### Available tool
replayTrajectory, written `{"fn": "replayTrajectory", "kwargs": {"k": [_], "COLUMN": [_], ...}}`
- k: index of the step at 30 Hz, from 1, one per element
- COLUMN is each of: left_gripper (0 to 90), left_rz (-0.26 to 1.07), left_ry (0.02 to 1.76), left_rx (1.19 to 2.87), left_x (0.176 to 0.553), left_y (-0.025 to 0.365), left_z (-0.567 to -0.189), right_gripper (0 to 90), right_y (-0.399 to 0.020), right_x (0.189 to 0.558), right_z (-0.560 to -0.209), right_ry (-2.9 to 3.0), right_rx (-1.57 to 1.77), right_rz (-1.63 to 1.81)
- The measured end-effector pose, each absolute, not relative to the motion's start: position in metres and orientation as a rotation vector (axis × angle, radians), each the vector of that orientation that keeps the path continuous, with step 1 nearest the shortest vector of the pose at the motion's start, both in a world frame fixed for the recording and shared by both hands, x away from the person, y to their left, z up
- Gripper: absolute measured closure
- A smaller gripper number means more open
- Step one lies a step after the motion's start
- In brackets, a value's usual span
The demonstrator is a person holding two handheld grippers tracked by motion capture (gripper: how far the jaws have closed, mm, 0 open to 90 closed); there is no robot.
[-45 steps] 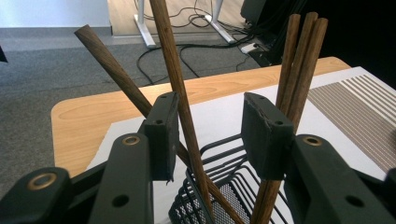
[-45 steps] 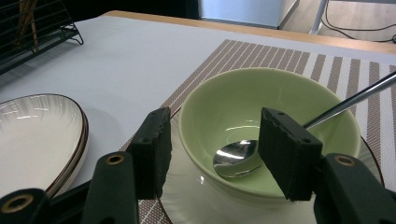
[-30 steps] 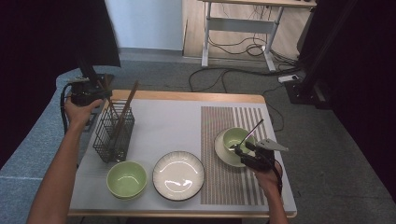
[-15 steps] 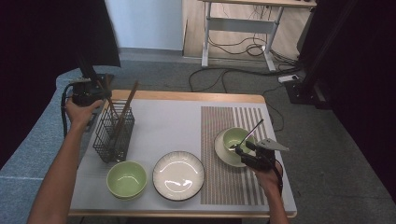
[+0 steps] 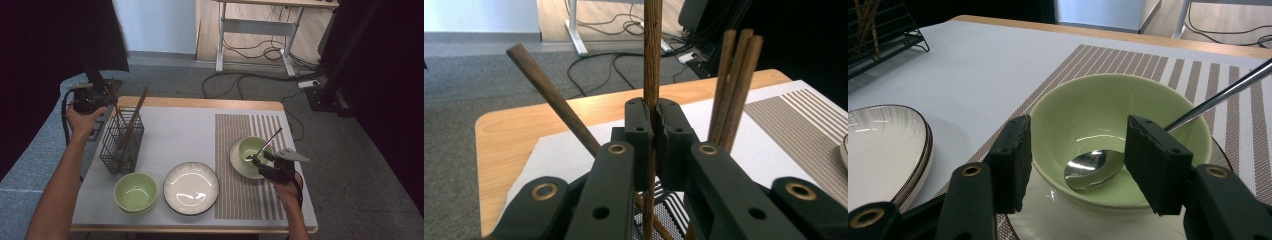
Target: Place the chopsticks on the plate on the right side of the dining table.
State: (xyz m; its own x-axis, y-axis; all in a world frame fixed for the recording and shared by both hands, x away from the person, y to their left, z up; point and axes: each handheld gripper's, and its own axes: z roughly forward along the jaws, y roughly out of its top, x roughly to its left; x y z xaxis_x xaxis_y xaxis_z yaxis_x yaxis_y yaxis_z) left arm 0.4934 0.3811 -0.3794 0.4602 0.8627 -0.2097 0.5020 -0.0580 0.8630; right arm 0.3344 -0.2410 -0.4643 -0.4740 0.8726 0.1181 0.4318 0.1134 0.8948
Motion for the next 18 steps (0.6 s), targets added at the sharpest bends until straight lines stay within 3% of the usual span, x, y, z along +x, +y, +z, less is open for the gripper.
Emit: {"fn": "replayTrajectory", "kwargs": {"k": [18], "left_gripper": [84.7], "left_rz": [0.541], "left_ry": [1.091], "left_rx": [1.677], "left_x": [0.462], "left_y": [0.383], "left_z": [-0.349], "right_gripper": [44.6], "right_y": [-0.241], "right_x": [0.333], "right_z": [-0.461], "right_ry": [1.940], "right_rx": [1.255], "right_rz": [1.343]}}
